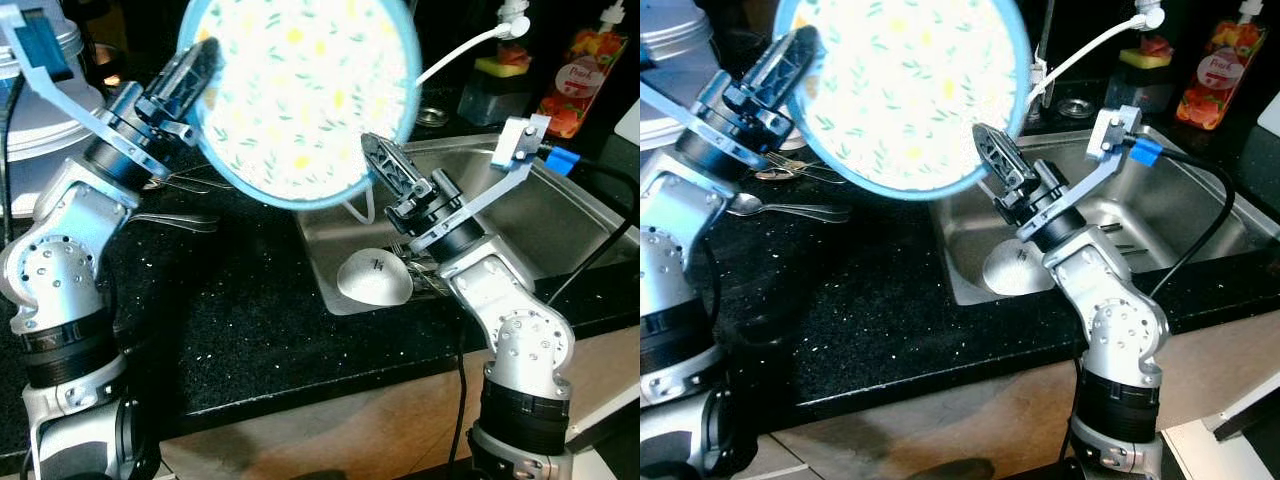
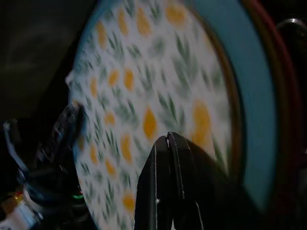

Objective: Kitchen organization

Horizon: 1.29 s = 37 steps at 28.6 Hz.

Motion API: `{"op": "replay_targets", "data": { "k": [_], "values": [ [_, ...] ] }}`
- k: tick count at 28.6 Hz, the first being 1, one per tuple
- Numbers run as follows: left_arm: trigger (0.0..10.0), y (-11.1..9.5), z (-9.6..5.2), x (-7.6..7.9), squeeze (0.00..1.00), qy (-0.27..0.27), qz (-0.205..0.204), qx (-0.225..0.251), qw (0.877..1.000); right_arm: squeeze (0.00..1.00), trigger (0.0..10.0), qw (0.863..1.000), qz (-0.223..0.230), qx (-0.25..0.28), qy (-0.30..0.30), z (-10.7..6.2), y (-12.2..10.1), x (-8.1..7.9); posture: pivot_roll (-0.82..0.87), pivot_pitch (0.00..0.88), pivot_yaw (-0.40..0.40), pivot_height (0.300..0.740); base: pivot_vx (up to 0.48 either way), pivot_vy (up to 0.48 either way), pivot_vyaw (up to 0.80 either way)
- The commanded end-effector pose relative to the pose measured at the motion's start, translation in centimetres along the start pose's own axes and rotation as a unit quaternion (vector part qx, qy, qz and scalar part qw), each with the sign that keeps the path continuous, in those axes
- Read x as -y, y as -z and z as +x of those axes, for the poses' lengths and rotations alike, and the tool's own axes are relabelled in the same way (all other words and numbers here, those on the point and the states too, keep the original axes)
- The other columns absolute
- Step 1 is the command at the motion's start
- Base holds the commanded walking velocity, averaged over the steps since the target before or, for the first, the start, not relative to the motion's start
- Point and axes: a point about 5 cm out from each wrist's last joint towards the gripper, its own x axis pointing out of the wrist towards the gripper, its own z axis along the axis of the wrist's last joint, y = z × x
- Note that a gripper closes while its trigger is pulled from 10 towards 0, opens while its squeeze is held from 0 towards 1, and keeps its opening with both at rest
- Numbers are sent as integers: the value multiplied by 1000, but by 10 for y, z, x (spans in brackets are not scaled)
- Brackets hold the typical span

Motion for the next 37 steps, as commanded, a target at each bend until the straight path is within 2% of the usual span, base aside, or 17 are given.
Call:
{"op": "replay_targets", "data": {
  "k": [1, 6, 12, 18, 25, 26, 27, 28, 30, 31, 32, 33, 36, 37],
  "values": [
    [10000, -7, 1, 9, 0, 32, 14, 9, 999, 0, 10000, 1000, 13, 10, -2, -4, -2, 2, 13, 0, -13, 740, 0, 0, 0],
    [10000, -8, -1, 8, 0, 29, 12, 14, 999, 0, 10000, 996, 52, 55, -41, -9, -17, -5, 13, 0, -13, 740, 0, 0, 0],
    [10000, -10, -1, 7, 0, 27, 11, 17, 999, 0, 10000, 993, 73, 71, -60, -12, -22, -7, 9, 0, -13, 740, 0, 0, 0],
    [10000, -16, -2, 3, 0, 19, 17, 24, 999, 0, 10000, 979, 151, 100, -94, -19, -30, -9, 10, 0, -11, 740, 0, 0, 0],
    [10000, -22, -1, 5, 0, 25, 24, 29, 999, 0, 10000, 983, 149, 79, -72, -17, -24, -3, 16, 0, -14, 740, 0, 0, 0],
    [10000, -22, -1, 5, 0, 26, 24, 29, 999, 0, 8941, 984, 146, 74, -67, -17, -23, -2, 16, 0, -14, 740, 0, 0, 0],
    [10000, -22, -1, 6, 0, 26, 24, 28, 999, 0, 4275, 985, 144, 69, -61, -16, -21, -1, 16, 0, -14, 740, 0, 0, 0],
    [10000, -22, -1, 6, 0, 26, 24, 28, 999, 0, 4275, 985, 144, 69, -61, -16, -21, -1, 16, 0, -14, 740, 0, 0, 0],
    [10000, -22, -1, 6, 0, 26, 24, 28, 999, 0, 0, 986, 145, 65, -54, -16, -21, 0, 19, 0, -16, 740, 0, 0, 0],
    [10000, -22, -1, 6, 0, 26, 24, 27, 999, 0, 8667, 986, 146, 65, -50, -16, -21, 1, 19, 0, -16, 740, 0, 0, 0],
    [10000, -22, -1, 6, 0, 26, 24, 27, 999, 0, 8667, 986, 146, 65, -50, -16, -21, 1, 19, 0, -16, 740, 0, 0, 0],
    [10000, -22, -1, 6, 0, 26, 24, 27, 999, 0, 10000, 987, 141, 64, -42, -15, -22, 3, 19, 0, -16, 740, 0, 0, 0],
    [10000, -22, -1, 6, 0, 26, 24, 27, 999, 0, 10000, 988, 136, 63, -36, -15, -23, 4, 19, 0, -16, 740, 0, 0, 0],
    [10000, -22, -1, 7, 0, 26, 24, 27, 999, 129, 10000, 989, 127, 64, -35, -15, -23, 4, 19, 0, -17, 740, 0, 0, 0]
  ]
}}
